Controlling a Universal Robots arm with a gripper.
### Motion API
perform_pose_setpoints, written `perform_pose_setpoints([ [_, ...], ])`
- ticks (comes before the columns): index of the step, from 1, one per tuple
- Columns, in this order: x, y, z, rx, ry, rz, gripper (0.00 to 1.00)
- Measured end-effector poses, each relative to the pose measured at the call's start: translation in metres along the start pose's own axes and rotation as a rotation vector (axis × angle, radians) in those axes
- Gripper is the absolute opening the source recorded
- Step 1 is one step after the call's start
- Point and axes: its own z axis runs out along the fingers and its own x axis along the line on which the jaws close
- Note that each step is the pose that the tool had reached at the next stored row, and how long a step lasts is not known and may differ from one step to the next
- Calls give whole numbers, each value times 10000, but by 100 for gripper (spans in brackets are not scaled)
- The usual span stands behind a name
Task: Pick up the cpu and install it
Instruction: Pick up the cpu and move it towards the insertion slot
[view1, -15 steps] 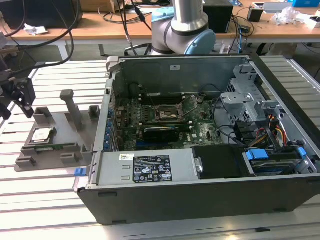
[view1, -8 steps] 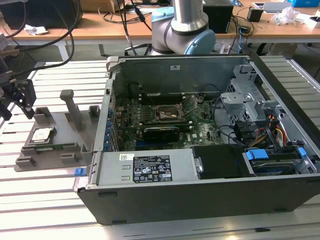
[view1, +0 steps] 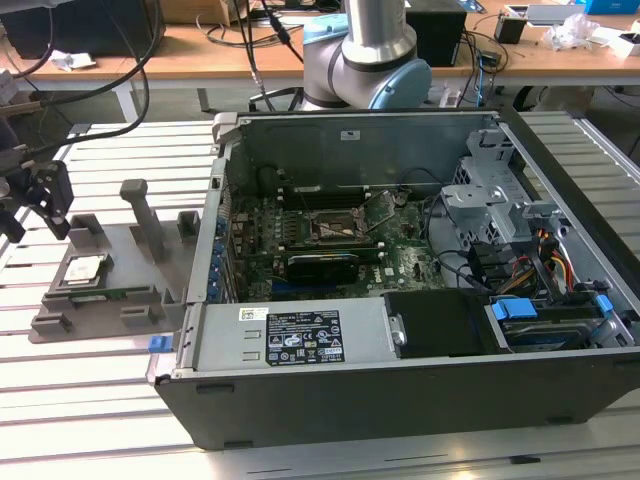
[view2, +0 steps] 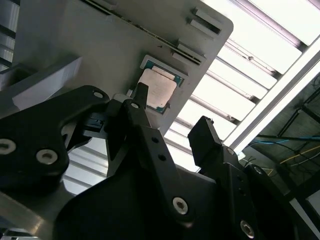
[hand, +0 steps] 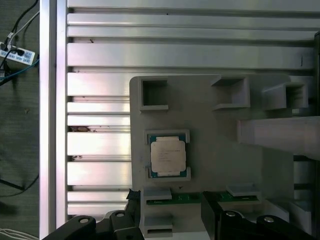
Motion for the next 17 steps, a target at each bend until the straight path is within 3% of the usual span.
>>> perform_pose_setpoints([
  [17,2,0,62,1,1,0,60],
])
